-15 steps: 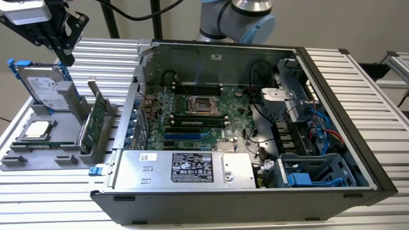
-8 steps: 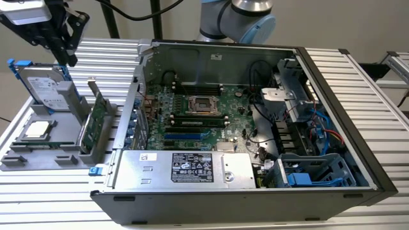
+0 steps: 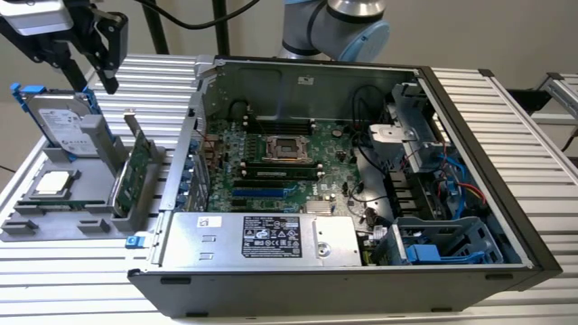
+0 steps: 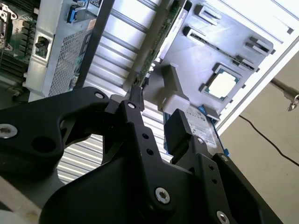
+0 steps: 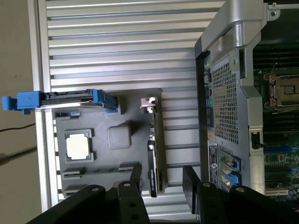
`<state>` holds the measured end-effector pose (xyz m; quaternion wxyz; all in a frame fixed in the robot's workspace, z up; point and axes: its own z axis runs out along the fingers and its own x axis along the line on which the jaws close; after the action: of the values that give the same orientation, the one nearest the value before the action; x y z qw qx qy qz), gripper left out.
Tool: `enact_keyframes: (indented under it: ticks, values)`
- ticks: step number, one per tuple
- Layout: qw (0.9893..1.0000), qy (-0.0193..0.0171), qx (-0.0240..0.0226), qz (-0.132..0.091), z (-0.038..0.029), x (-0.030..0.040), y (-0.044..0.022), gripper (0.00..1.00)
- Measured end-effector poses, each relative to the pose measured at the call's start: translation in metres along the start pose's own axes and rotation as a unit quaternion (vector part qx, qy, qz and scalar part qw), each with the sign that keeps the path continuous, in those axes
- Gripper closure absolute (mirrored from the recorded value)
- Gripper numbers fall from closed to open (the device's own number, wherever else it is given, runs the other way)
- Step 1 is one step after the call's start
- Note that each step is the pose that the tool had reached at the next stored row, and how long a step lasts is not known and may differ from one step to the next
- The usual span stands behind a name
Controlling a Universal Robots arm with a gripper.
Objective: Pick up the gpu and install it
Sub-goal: 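Pick up the gpu and move the gpu toward the slot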
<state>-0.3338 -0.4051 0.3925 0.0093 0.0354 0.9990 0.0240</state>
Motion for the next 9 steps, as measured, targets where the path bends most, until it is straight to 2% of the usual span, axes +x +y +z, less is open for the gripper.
enact_keyframes:
  ticks: [9]
  values:
    - [1.0000,0.0001,0.0001,0.000,0.0014,-0.0015,-0.0006,0.00]
